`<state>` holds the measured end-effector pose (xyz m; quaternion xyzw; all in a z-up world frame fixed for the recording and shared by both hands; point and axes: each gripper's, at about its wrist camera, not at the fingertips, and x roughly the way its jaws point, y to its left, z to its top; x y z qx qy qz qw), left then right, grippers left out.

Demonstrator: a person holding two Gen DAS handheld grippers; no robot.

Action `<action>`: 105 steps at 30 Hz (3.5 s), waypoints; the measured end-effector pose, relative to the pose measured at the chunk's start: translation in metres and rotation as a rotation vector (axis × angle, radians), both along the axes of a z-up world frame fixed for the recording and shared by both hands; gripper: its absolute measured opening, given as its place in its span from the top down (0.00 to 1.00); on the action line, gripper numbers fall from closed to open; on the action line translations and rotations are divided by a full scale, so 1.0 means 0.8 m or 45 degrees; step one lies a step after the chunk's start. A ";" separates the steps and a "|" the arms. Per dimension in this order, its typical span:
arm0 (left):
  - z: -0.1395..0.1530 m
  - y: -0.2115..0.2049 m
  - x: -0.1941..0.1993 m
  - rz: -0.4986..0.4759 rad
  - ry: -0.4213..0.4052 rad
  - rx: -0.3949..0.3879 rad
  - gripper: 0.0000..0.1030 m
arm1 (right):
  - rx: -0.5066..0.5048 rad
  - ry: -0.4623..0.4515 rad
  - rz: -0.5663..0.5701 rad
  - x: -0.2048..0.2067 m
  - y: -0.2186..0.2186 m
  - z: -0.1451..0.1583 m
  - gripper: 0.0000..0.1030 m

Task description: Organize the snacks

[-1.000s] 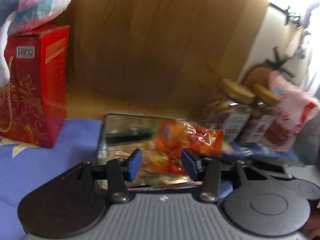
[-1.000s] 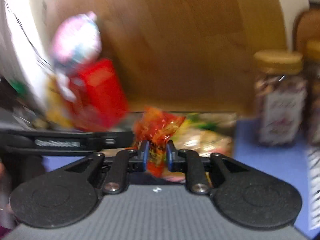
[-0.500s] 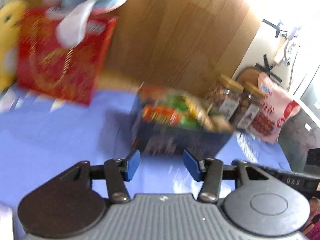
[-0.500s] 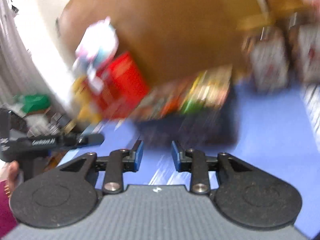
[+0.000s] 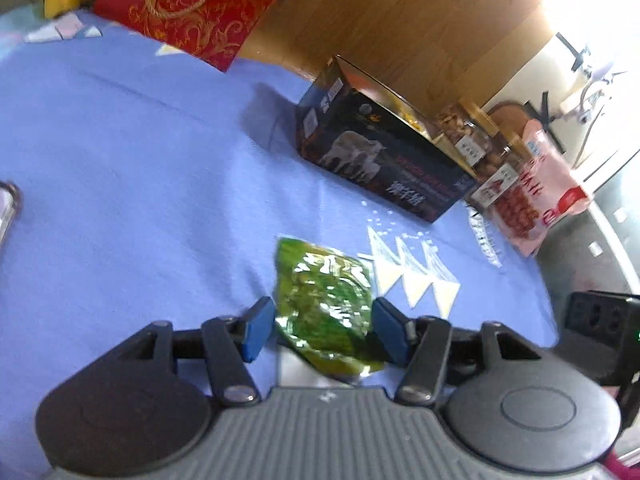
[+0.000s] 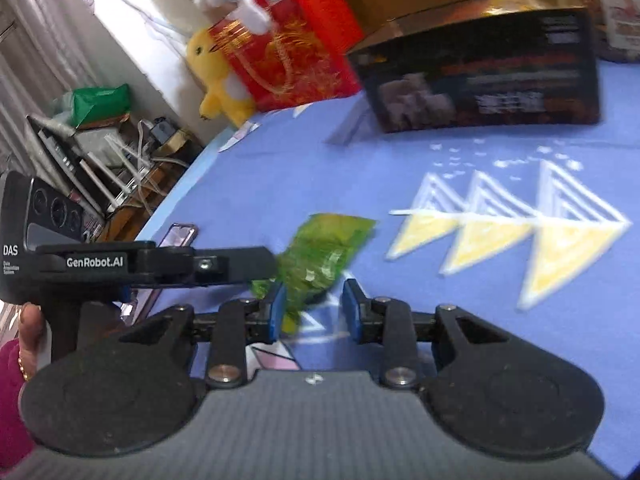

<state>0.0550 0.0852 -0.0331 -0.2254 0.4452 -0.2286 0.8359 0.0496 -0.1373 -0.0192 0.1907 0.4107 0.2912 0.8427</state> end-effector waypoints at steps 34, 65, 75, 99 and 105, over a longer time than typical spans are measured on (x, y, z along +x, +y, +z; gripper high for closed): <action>0.082 -0.163 0.193 -0.064 -0.306 0.212 0.71 | -0.239 -0.432 -0.492 0.133 -0.126 0.063 0.66; 0.103 -0.125 -0.147 0.070 -0.567 0.596 0.45 | -0.179 -0.302 -0.740 -0.188 -0.048 0.088 0.57; 0.108 -0.122 -0.160 0.090 -0.613 0.623 0.20 | -0.223 -0.329 -0.757 -0.199 -0.039 0.092 0.49; 0.071 -0.161 -0.037 -0.006 -0.379 0.647 0.00 | -0.308 -0.283 -0.815 -0.100 -0.076 0.071 0.43; 0.054 -0.165 -0.010 -0.019 -0.287 0.676 0.00 | -0.277 -0.241 -0.819 -0.077 -0.092 0.060 0.40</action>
